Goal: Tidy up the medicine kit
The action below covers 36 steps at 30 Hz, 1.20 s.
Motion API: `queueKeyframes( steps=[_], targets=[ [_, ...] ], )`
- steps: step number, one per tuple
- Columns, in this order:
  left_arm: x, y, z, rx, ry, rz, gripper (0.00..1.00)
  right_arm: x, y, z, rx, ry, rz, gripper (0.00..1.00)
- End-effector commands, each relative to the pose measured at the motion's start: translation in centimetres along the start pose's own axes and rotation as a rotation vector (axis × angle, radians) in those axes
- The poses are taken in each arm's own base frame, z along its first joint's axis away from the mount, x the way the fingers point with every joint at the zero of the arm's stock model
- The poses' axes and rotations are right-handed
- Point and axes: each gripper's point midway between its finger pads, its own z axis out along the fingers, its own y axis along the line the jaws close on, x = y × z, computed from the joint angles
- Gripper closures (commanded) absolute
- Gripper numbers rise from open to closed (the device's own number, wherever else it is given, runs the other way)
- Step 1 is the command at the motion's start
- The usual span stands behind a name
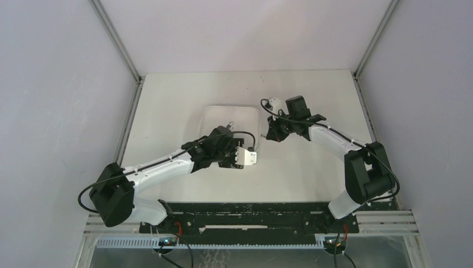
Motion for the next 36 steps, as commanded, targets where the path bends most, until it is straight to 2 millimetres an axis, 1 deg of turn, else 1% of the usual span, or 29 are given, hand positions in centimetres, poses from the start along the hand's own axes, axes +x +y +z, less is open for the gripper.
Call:
queueKeyframes(
  steps=[1,3,5,6,8,13,16,19,21,23,26,27,29,31,32,36],
  targets=[
    [-5.9,4.3,-0.9,-0.129,-0.166,-0.133,0.26,-1.7,1.2,-1.0,-0.036,-0.086,-0.01,1.0],
    [-7.2,5.0,-0.6,-0.149,-0.184,-0.154,0.11,-1.7,1.1,-1.2,-0.025,-0.092,-0.013,1.0],
    [-8.2,5.5,-0.2,-0.164,-0.189,-0.165,0.08,-1.8,1.1,-1.4,-0.017,-0.1,-0.016,1.0],
    [-8.9,5.9,0.1,-0.172,-0.196,-0.171,0.07,-1.8,1.2,-1.5,-0.017,-0.103,-0.015,1.0],
    [-9.3,5.9,0.9,-0.169,-0.185,-0.175,0.08,-2.0,1.4,-1.7,-0.025,-0.109,-0.016,1.0],
    [-9.9,5.2,2.9,-0.141,-0.162,-0.169,0.11,-1.6,1.5,-1.7,-0.033,-0.098,-0.009,1.0],
    [-9.6,4.5,3.9,-0.12,-0.142,-0.167,0.13,-1.2,1.3,-1.5,-0.025,-0.085,-0.004,1.0],
    [-8.9,4.1,4.6,-0.113,-0.112,-0.169,0.17,-0.9,0.9,-1.3,-0.011,-0.073,0.001,1.0],
    [-8.1,3.8,4.9,-0.113,-0.081,-0.165,0.23,-0.7,0.7,-1.2,-0.001,-0.065,0.007,1.0],
    [-7.2,3.4,5.0,-0.114,-0.051,-0.158,0.34,-0.5,0.5,-1.0,0.006,-0.056,0.009,1.0],
    [-6.1,2.6,5.0,-0.097,-0.012,-0.149,0.54,0.1,0.3,-0.5,0.006,-0.036,0.015,1.0],
    [-5.9,2.4,5.0,-0.093,-0.007,-0.146,0.57,0.1,0.3,-0.4,0.009,-0.034,0.015,1.0],
    [-5.2,1.7,4.8,-0.075,0.011,-0.133,0.74,0.2,0.2,-0.1,0.019,-0.03,0.009,1.0],
    [-4.7,1.2,4.3,-0.061,0.023,-0.117,0.92,0.2,-0.2,0.0,0.04,-0.028,0.002,1.0],
    [-4.4,0.8,4.1,-0.05,0.026,-0.105,0.98,0.2,-0.5,0.1,0.058,-0.028,-0.001,1.0],
    [-3.3,-0.8,3.0,0.006,0.04,-0.058,1.0,0.2,-1.8,0.3,0.128,-0.018,0.0,1.0]
  ],
)
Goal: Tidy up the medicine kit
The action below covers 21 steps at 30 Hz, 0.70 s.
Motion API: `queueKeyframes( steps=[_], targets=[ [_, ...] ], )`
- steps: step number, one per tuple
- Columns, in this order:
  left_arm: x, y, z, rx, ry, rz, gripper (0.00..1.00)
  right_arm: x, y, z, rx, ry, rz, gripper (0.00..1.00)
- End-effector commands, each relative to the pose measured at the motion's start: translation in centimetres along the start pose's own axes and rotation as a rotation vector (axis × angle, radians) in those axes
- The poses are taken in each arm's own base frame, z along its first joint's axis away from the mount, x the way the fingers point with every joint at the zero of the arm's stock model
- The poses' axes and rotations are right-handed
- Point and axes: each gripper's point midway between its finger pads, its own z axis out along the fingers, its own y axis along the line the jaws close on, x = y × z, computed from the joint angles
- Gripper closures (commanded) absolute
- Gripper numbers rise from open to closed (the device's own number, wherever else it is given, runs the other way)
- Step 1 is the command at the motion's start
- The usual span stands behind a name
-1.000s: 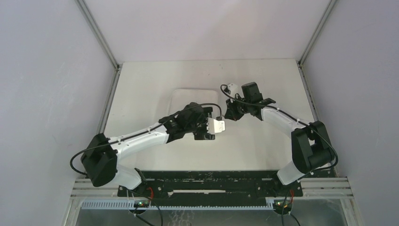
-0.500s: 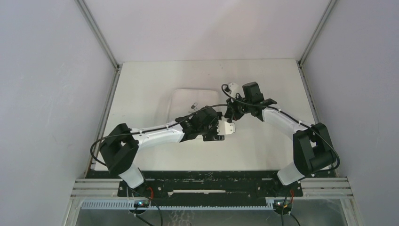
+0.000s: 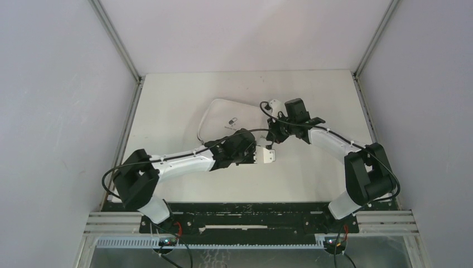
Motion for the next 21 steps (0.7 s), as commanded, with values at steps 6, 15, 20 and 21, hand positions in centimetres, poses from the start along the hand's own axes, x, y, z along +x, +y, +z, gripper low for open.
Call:
queueKeyframes(
  steps=[6,15,20,21],
  targets=[
    [3.8,-3.4,-3.6,0.141,0.053,0.139,1.0,-0.8,-2.7,0.3,0.169,0.003,-0.007,1.0],
    [7.1,-4.8,-5.6,0.21,0.097,0.129,1.0,-1.7,-4.2,-0.7,0.283,-0.015,-0.05,1.0],
    [9.5,-5.7,-6.9,0.24,0.138,0.113,1.0,-3.0,-5.4,-1.2,0.329,-0.037,-0.059,1.0],
    [10.0,-5.9,-7.2,0.238,0.147,0.108,1.0,-3.1,-5.6,-1.3,0.34,-0.038,-0.056,1.0]
  ],
)
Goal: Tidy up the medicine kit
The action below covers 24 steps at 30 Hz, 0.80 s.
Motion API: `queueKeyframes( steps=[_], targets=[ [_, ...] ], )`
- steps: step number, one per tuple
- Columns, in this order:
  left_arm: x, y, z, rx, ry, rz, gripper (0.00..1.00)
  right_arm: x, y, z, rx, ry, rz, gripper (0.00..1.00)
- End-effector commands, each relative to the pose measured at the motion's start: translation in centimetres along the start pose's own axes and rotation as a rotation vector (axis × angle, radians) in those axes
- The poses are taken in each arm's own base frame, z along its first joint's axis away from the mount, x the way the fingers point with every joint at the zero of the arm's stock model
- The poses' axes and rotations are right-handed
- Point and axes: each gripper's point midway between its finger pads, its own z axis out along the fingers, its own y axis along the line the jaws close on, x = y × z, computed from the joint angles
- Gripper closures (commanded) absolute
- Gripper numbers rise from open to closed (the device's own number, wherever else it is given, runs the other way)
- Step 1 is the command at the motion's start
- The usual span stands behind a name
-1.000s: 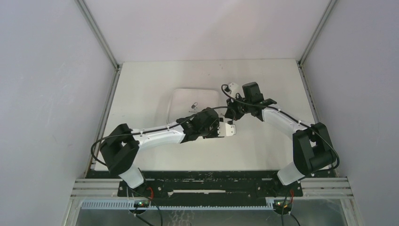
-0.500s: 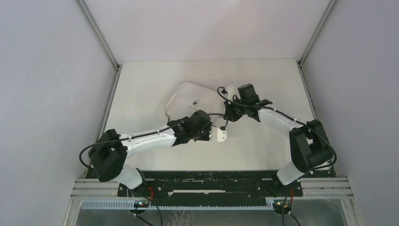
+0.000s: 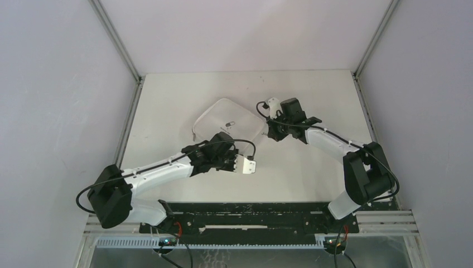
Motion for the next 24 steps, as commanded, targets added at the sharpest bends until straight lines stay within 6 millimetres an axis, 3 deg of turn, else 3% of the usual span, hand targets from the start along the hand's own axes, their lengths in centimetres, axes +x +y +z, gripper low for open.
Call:
queueKeyframes(
  steps=[1,6,9,13,18,24],
  targets=[
    [4.9,-5.0,-1.8,0.145,0.129,-0.038,1.0,-3.0,-4.5,-1.1,0.197,-0.062,-0.021,1.0],
    [7.0,-6.2,-2.8,0.128,0.145,-0.082,1.0,-2.6,-4.4,-0.5,0.179,-0.034,0.008,1.0],
    [6.5,-5.3,-3.7,0.087,0.116,-0.084,0.97,-2.4,-3.0,-0.2,0.112,-0.025,-0.001,1.0],
    [3.0,-2.0,-4.7,-0.003,-0.002,-0.106,0.73,-1.8,-1.3,0.4,0.027,-0.016,-0.01,1.0],
    [-1.8,2.5,-4.9,-0.093,-0.139,-0.167,0.4,-0.8,-0.6,0.9,-0.007,0.021,-0.001,1.0],
    [-5.2,6.0,-2.0,-0.157,-0.166,-0.226,0.29,-0.6,-0.5,1.0,-0.013,0.026,-0.006,1.0]
  ],
)
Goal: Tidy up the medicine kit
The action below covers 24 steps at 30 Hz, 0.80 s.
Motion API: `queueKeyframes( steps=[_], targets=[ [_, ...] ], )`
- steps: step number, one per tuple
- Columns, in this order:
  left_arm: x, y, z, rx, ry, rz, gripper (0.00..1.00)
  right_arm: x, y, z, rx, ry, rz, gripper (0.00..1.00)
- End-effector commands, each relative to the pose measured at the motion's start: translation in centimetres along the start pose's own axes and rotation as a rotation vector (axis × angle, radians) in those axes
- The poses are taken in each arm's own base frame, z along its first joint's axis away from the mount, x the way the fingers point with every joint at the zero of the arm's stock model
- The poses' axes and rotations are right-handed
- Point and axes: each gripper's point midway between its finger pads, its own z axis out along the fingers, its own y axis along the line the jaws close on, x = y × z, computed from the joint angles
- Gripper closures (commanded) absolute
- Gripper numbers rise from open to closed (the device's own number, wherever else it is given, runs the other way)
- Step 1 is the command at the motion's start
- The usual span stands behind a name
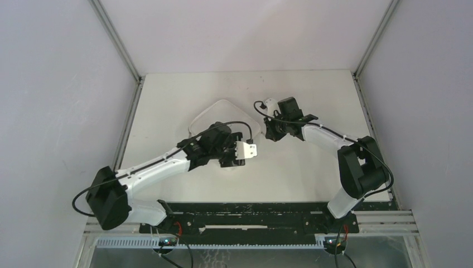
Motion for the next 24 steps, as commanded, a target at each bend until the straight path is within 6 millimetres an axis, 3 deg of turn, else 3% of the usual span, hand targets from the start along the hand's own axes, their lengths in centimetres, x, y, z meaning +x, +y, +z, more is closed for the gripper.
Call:
queueKeyframes(
  steps=[1,5,9,13,19,20,24],
  targets=[
    [-4.7,2.9,2.0,-0.085,-0.08,-0.047,0.28,-0.8,-0.9,-0.4,0.036,-0.012,-0.018,1.0],
    [-4.5,3.1,4.5,-0.09,-0.023,-0.041,0.27,-1.0,-0.8,-0.7,0.04,-0.017,-0.011,1.0],
    [-3.0,3.5,5.9,-0.119,0.047,-0.042,0.29,-0.9,-0.9,-0.9,0.047,-0.014,0.0,1.0],
    [-0.6,2.9,6.0,-0.124,0.134,-0.012,0.56,-0.6,-1.5,-0.9,0.08,-0.003,0.001,1.0],
    [3.1,-0.1,4.2,-0.036,0.234,0.042,0.94,-0.9,-2.9,-1.0,0.153,-0.005,-0.007,1.0],
    [3.5,-0.7,3.8,-0.016,0.243,0.048,0.98,-1.0,-3.1,-1.0,0.163,-0.007,-0.01,1.0],
    [5.1,-2.8,2.2,0.071,0.275,0.088,1.0,-1.2,-3.7,-1.0,0.198,-0.007,-0.008,1.0]
  ],
)
